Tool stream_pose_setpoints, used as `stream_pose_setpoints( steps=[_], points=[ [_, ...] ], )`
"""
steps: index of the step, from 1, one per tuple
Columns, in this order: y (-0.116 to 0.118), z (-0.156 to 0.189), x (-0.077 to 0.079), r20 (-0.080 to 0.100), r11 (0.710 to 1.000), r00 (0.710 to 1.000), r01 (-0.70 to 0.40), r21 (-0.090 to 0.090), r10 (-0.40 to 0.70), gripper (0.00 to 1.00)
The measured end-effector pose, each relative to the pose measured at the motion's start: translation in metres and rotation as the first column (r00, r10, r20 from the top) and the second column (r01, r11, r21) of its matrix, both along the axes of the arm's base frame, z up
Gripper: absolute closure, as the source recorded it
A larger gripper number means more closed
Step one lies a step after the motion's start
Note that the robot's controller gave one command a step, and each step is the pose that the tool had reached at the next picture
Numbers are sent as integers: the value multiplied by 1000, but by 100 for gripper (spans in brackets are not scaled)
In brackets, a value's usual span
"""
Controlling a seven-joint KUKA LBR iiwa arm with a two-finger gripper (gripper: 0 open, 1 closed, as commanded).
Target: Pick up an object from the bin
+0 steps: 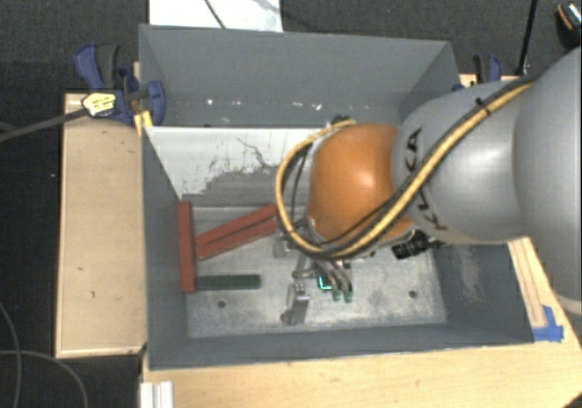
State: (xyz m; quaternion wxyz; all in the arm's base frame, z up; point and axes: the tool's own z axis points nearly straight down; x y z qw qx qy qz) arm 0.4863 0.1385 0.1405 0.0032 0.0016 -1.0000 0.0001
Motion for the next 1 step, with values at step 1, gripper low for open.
stream_pose_setpoints(
  steps=[1],
  points=[
    [59, -71, 40, 9, 941, 941, -338, 2, 338, 0]
  ],
)
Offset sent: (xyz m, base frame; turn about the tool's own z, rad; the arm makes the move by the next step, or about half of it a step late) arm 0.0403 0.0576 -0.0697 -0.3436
